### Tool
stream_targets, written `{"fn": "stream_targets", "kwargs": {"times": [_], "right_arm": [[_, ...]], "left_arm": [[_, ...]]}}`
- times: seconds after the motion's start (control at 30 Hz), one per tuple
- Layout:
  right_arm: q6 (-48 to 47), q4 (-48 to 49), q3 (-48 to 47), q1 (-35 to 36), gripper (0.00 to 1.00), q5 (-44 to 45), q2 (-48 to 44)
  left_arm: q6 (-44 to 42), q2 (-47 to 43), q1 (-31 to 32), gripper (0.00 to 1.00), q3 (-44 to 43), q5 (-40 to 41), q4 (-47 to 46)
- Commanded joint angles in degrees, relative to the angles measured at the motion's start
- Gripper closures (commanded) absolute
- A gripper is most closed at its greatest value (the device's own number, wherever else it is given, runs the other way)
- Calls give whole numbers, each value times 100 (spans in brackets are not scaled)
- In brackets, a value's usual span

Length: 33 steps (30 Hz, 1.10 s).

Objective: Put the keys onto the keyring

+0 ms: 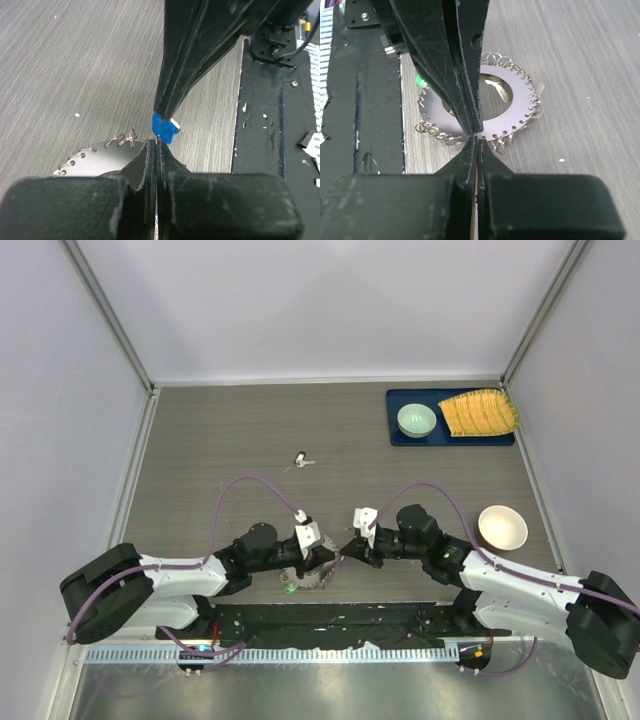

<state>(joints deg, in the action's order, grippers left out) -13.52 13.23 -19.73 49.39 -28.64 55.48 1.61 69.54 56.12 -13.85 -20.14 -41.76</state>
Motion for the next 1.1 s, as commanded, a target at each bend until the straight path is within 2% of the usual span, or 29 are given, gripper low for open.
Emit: {"fn": "stream_targets", "kwargs": {"times": [0.0, 0.27, 0.4, 0.7, 0.8, 0.87, 1.07], "right_arm": [[156, 127, -67, 36, 99, 473, -380], [385, 232, 144, 27, 99, 1562, -819], [411, 381, 241, 27, 99, 2274, -952], [455, 636, 259, 19, 99, 2311, -855], [464, 689, 276, 27, 99, 2258, -864], [482, 777, 320, 36, 99, 2240, -864], [508, 873, 364, 36, 99, 2161, -855]], "left_arm": [[366, 77, -13, 100, 49, 554, -307], [367, 499, -13, 100, -628, 915, 502], [586, 884, -13, 100, -725, 1055, -41], [1254, 2151, 135, 100, -277, 1758, -2089], [1298, 2292, 250, 100, -154, 1970, -2249], [1316, 2231, 399, 100, -31, 2346, -2249], [1413, 1941, 733, 100, 163, 2726, -2065]]}}
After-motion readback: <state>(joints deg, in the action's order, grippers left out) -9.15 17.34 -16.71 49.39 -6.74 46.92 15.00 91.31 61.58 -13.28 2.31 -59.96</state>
